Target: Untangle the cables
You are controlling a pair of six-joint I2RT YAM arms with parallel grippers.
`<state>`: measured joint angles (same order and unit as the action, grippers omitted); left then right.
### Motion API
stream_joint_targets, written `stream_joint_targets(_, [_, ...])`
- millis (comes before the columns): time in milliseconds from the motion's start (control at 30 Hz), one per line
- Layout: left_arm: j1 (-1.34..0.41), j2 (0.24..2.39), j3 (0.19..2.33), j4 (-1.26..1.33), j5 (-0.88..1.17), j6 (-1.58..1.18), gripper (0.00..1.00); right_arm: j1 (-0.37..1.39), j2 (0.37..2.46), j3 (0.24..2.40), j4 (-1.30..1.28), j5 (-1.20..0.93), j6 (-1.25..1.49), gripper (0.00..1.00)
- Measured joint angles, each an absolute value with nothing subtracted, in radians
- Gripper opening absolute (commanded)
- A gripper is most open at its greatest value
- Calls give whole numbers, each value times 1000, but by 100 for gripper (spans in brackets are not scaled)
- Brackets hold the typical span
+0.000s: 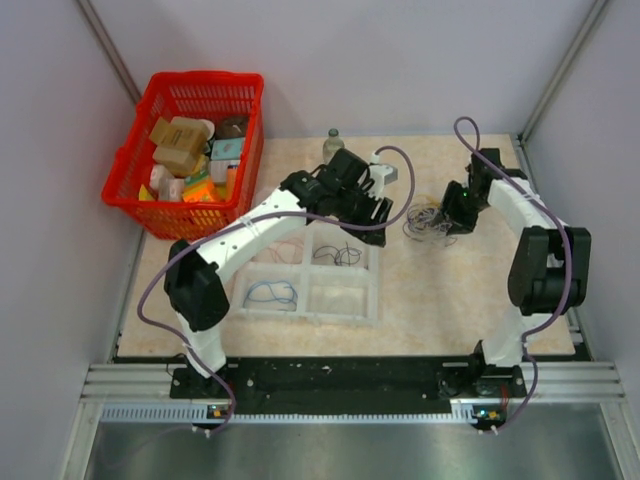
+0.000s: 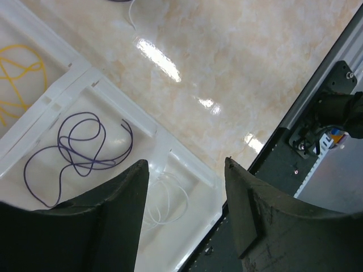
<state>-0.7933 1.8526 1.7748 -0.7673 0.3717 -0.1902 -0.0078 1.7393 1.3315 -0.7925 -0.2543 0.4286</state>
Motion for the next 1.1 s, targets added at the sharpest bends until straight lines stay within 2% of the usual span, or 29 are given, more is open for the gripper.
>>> stream_joint_targets(267, [-793, 1753, 1678, -768, 334, -150, 60, 40, 1832, 1343, -740, -185, 400, 47])
stream_joint_targets(400, [-788, 1745, 1674, -768, 323, -134, 61, 62, 1871, 1343, -730, -156, 387, 40])
stream_joint_targets(500, [-782, 1745, 1674, -768, 321, -128, 61, 71, 1885, 1343, -722, -143, 384, 31])
stream_joint_targets(633, [-778, 1745, 1674, -768, 321, -127, 60, 74, 1887, 1342, -716, -136, 381, 4])
stream_joint_targets(667, [-776, 1745, 1674, -768, 321, -127, 61, 75, 1886, 1338, -710, -137, 381, 0])
stream_joint_targets(833, [-774, 1745, 1674, -763, 331, -131, 56, 77, 1798, 1217, -682, -184, 394, 0])
stream_joint_targets(1067, [-776, 1804, 1696, -744, 399, -177, 56, 83, 1460, 917, -673, -292, 458, 0])
stream_joint_targets(1100, [-780, 1813, 1696, -738, 406, -187, 56, 84, 1416, 884, -677, -307, 466, 3])
